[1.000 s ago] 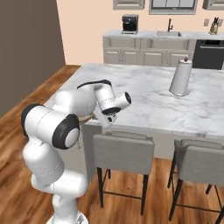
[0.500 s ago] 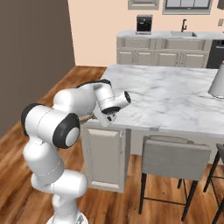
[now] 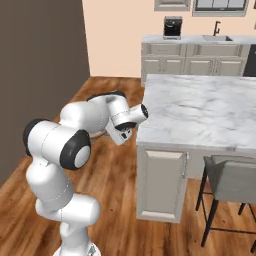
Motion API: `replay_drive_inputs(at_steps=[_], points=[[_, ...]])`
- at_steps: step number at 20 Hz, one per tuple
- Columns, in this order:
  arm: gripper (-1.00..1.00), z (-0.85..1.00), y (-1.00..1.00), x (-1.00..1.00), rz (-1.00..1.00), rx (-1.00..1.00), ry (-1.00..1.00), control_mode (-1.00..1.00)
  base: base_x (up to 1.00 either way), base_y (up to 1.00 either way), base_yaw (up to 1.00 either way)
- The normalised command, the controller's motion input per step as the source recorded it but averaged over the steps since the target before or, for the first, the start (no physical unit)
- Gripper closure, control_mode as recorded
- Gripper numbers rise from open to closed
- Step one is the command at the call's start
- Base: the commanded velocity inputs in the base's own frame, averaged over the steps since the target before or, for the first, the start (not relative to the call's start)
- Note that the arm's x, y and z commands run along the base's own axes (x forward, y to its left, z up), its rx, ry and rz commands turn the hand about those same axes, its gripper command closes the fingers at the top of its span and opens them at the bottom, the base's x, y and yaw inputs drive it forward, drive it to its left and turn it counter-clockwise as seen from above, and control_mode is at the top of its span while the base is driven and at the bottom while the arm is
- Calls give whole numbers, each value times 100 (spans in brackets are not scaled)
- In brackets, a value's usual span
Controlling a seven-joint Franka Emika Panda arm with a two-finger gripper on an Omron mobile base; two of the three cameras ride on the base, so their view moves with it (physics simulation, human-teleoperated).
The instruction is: Place the cup inside the bowl on the dining table and move the bowl to any counter.
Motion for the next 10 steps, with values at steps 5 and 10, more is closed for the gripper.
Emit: replay_drive_inputs(at_steps=[5, 10], points=[[100, 0, 0, 0, 0, 0, 0, 100, 34, 100, -8], [100, 0, 0, 0, 0, 0, 0, 100, 73, 86, -1]])
